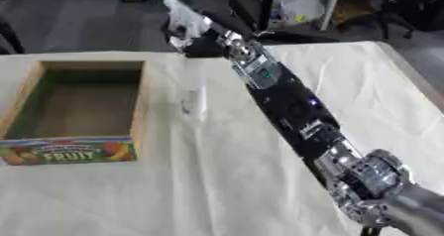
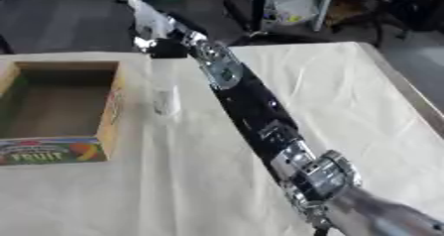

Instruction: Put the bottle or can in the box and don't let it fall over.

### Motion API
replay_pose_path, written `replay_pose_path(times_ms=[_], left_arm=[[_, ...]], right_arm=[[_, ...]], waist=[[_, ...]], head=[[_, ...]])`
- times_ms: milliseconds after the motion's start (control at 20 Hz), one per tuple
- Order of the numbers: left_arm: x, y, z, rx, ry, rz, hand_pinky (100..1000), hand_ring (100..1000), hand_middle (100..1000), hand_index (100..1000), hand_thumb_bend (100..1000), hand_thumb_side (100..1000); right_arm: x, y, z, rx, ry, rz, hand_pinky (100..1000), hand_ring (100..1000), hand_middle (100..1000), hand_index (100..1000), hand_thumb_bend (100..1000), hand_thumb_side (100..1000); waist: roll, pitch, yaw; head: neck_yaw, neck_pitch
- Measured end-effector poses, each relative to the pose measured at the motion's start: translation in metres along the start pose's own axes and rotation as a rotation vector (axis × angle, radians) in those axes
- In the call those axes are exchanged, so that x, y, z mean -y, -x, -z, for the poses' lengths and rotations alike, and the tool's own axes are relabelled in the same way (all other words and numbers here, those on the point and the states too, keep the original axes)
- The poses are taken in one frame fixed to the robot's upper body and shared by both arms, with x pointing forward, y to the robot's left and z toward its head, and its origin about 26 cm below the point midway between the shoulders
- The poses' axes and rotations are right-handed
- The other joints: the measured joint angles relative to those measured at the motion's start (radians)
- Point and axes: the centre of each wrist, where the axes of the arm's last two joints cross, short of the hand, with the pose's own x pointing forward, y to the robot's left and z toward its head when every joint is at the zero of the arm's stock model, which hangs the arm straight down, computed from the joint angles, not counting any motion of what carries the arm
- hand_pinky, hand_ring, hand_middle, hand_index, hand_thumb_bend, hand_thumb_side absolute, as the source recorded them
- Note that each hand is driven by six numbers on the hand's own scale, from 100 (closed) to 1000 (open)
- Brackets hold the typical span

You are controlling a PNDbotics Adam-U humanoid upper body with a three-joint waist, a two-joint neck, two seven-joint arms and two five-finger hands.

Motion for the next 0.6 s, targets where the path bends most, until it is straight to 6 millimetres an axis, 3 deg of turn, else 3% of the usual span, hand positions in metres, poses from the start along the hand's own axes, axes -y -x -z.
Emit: replay_pose_path(times_ms=[300,600], left_arm=[[0.0,0.0,0.0,0.0,0.0,0.0,693,640,595,803,637,594],[0.0,0.0,0.0,0.0,0.0,0.0,693,640,595,802,638,593]], right_arm=[[-0.0002,0.0004,-0.0008,-0.009,0.026,0.008,929,1000,577,540,100,359],[0.0029,0.0004,-0.0023,-0.015,0.04,0.006,928,1000,569,528,100,354]], waist=[[0.0,0.0,0.0],[0.0,0.0,0.0]], head=[[-0.002,0.0],[-0.002,-0.003]])
